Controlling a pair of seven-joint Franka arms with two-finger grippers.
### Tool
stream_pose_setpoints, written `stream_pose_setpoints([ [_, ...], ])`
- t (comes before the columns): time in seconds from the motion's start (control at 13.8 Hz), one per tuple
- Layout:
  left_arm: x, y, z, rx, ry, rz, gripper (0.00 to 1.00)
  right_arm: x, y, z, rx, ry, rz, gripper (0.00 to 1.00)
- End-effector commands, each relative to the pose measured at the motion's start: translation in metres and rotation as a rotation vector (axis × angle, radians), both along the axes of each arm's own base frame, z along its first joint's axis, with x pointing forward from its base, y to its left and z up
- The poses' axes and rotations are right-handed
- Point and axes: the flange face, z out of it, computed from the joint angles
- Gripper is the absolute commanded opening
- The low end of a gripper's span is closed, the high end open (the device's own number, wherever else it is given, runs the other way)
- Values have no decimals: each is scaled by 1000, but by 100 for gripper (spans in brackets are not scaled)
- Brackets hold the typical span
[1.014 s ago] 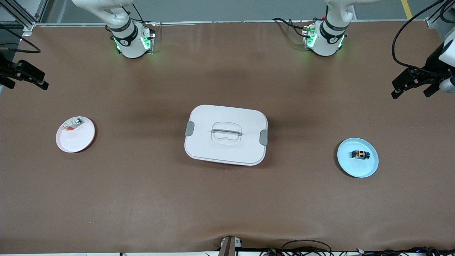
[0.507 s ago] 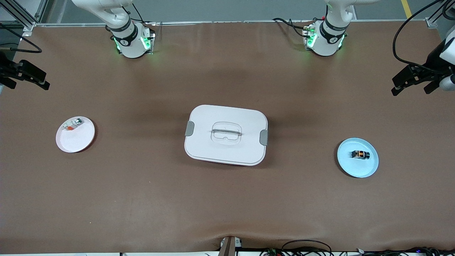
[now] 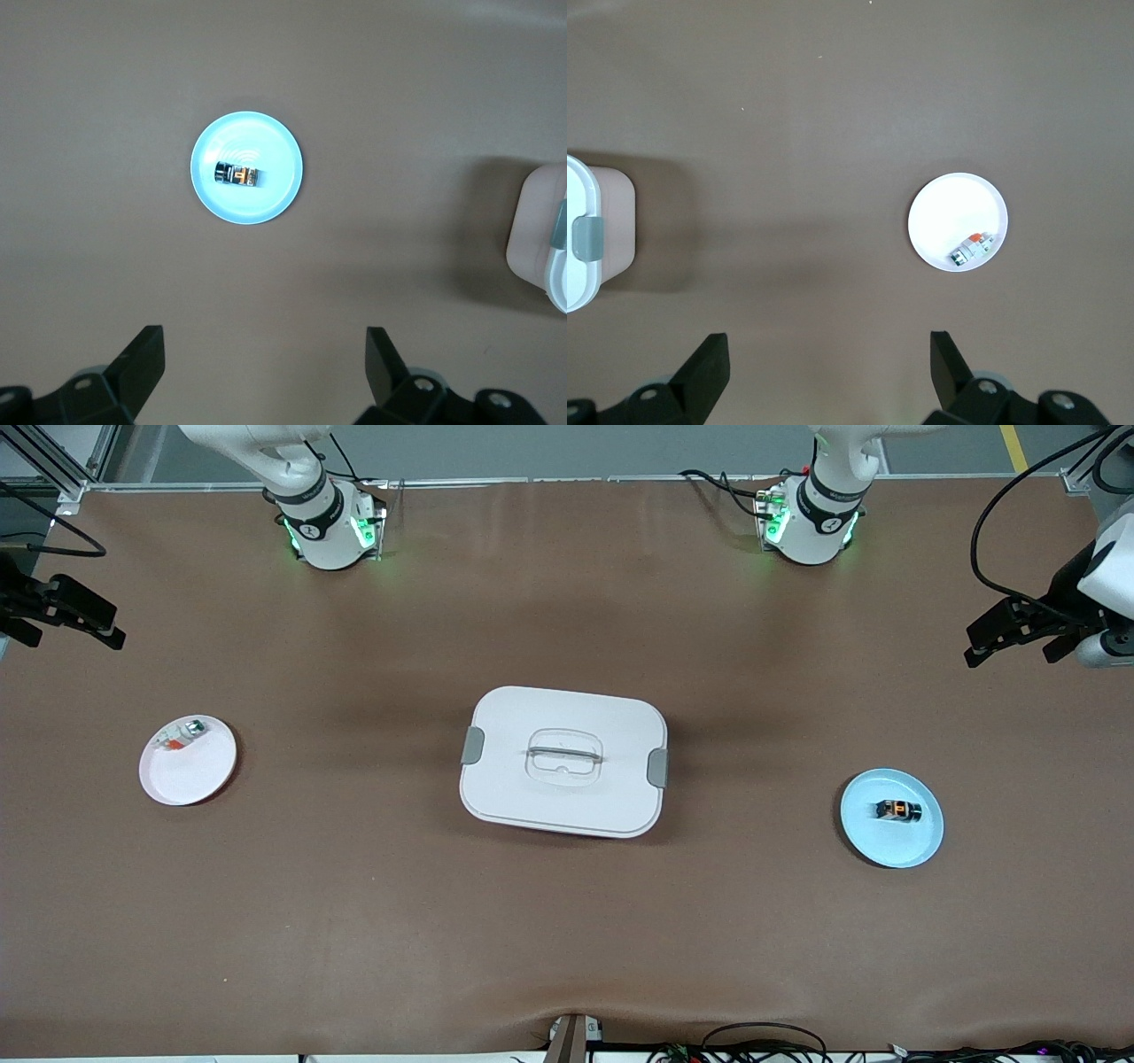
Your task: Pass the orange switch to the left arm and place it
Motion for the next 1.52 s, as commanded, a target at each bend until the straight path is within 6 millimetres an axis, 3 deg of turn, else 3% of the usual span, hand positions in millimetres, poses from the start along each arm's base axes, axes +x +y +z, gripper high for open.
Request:
stream_pose_setpoints([
  [0.0,2,-2,3,-1,12,-4,100,-6,7,4,-19,-11,7,100],
  [1.45,-2,-1,-6,-11,73,-22,100,-6,7,4,-22,-9,5,100],
])
